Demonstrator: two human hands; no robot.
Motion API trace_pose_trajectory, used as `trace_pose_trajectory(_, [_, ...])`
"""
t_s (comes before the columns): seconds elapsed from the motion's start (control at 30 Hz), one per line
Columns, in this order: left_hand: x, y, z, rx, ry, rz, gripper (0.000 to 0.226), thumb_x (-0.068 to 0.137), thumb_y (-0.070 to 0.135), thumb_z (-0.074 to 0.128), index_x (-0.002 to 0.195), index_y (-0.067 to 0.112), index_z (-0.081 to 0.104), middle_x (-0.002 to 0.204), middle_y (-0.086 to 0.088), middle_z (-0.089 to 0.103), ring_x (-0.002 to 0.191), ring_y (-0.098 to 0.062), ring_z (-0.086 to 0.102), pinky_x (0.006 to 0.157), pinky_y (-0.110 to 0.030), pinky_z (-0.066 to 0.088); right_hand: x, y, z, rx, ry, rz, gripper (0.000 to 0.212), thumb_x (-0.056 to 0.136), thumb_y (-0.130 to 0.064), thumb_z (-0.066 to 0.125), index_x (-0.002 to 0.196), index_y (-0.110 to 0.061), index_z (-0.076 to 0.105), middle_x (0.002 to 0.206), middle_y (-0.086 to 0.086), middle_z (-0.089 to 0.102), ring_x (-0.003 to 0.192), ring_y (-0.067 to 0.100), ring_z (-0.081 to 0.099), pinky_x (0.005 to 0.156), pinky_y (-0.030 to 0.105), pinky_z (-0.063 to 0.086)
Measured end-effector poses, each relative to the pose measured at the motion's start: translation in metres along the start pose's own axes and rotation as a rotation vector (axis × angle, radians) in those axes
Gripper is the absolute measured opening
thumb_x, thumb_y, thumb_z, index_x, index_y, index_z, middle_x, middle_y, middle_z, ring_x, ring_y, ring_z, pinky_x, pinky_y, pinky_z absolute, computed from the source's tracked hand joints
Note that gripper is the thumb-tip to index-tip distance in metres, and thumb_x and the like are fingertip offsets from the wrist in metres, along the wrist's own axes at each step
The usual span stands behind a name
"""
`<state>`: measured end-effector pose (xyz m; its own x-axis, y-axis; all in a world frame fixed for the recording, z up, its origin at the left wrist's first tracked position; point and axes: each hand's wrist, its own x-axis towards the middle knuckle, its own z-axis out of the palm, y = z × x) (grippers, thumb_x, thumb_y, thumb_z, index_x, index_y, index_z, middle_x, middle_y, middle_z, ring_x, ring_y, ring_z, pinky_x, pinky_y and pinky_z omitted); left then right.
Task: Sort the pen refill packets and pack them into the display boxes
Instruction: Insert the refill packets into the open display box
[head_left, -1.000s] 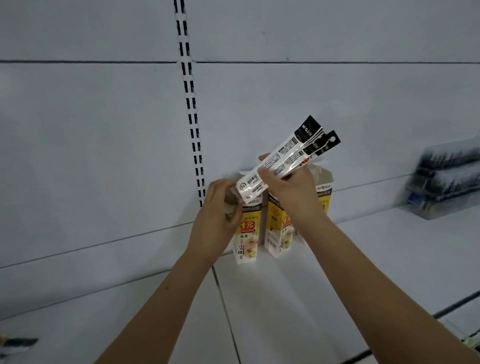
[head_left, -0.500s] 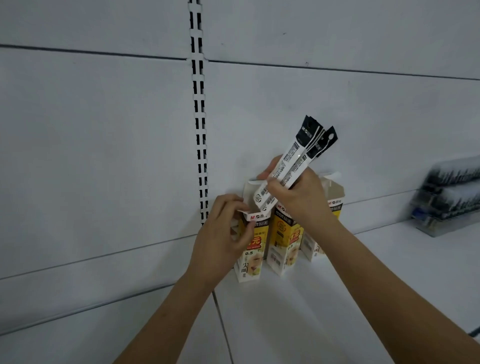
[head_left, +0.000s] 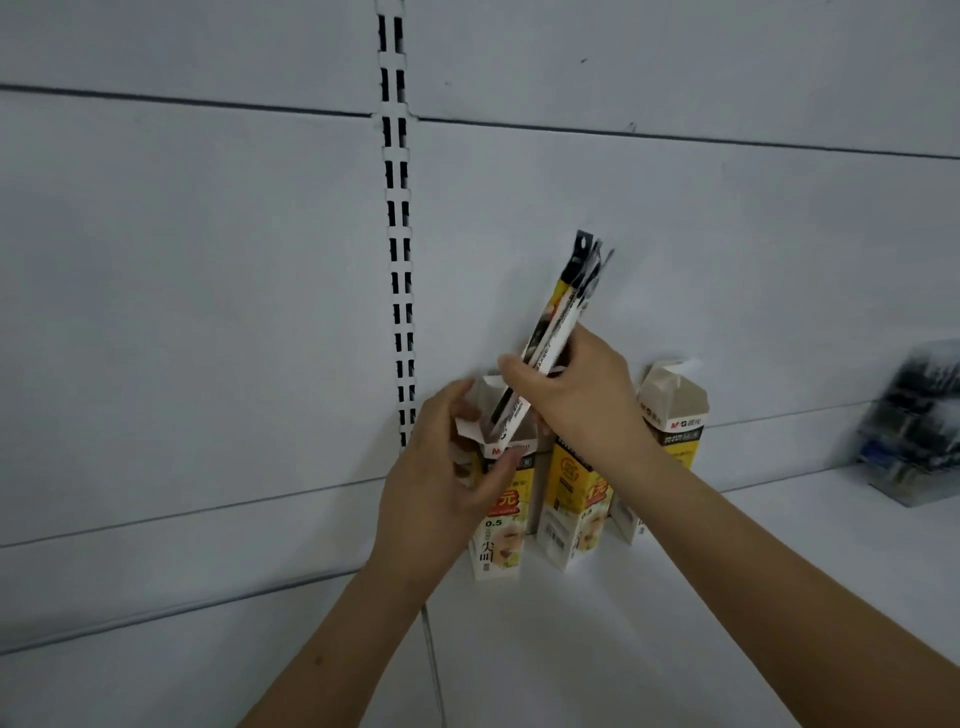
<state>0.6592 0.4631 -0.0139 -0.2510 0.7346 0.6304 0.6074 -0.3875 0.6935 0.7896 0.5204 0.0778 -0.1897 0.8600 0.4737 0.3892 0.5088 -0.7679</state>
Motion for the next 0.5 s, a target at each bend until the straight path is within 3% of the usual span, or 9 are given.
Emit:
trace_pose_trajectory(0.1, [0.005, 0.005, -0.001, 0.146, 0.017, 0.074, 0.035, 0.085, 0.053, 0.061, 0.114, 0.033, 0.057, 0.104, 0.02, 0.053, 0.084, 0.003, 0.06, 0.062, -0.02, 0.054, 0.001, -0.008, 0.0, 0.025, -0.056, 0.032, 0.028, 0.08, -0.039, 0.076, 0.091, -0.019, 0.058, 0.076, -0.002, 0.066, 0.054, 0.01, 0.066, 0.048, 0.019, 0.052])
trace_pose_trajectory(0.2, [0.012, 0.005, -0.004, 0.122, 0.014, 0.045, 0.017, 0.089, 0.043, 0.062, 0.103, 0.032, 0.062, 0.093, 0.019, 0.057, 0.082, 0.005, 0.06, 0.061, -0.01, 0.047, 0.005, -0.012, -0.005, 0.08, -0.232, 0.12, 0.047, 0.074, -0.046, 0.08, 0.107, -0.022, 0.057, 0.09, 0.0, 0.07, 0.062, 0.012, 0.072, 0.061, 0.027, 0.06])
trace_pose_trajectory(0.27, [0.017, 0.004, -0.008, 0.107, -0.019, 0.048, 0.009, 0.09, 0.035, 0.065, 0.098, 0.032, 0.064, 0.091, 0.02, 0.059, 0.083, 0.004, 0.061, 0.063, -0.008, 0.045, 0.008, -0.014, -0.016, 0.227, -0.404, 0.186, 0.047, 0.077, -0.032, 0.081, 0.116, -0.019, 0.059, 0.099, 0.005, 0.071, 0.075, 0.017, 0.075, 0.07, 0.03, 0.061])
trace_pose_trajectory(0.33, [0.021, 0.003, -0.011, 0.075, -0.056, 0.062, 0.007, 0.089, 0.033, 0.068, 0.095, 0.03, 0.067, 0.093, 0.018, 0.061, 0.084, 0.001, 0.062, 0.065, -0.007, 0.045, 0.01, -0.015, -0.027, 0.283, -0.513, 0.197, 0.036, 0.08, -0.018, 0.078, 0.114, -0.013, 0.065, 0.098, 0.006, 0.074, 0.078, 0.018, 0.074, 0.069, 0.025, 0.06])
trace_pose_trajectory(0.5, [0.022, -0.004, -0.011, 0.077, -0.155, 0.066, 0.029, 0.084, 0.051, 0.065, 0.102, 0.029, 0.07, 0.106, 0.02, 0.055, 0.088, -0.001, 0.061, 0.071, -0.016, 0.052, 0.011, -0.002, -0.031, -0.062, -0.371, 0.03, 0.021, 0.079, -0.038, 0.077, 0.093, -0.023, 0.074, 0.079, -0.009, 0.075, 0.049, 0.002, 0.061, 0.048, 0.013, 0.044])
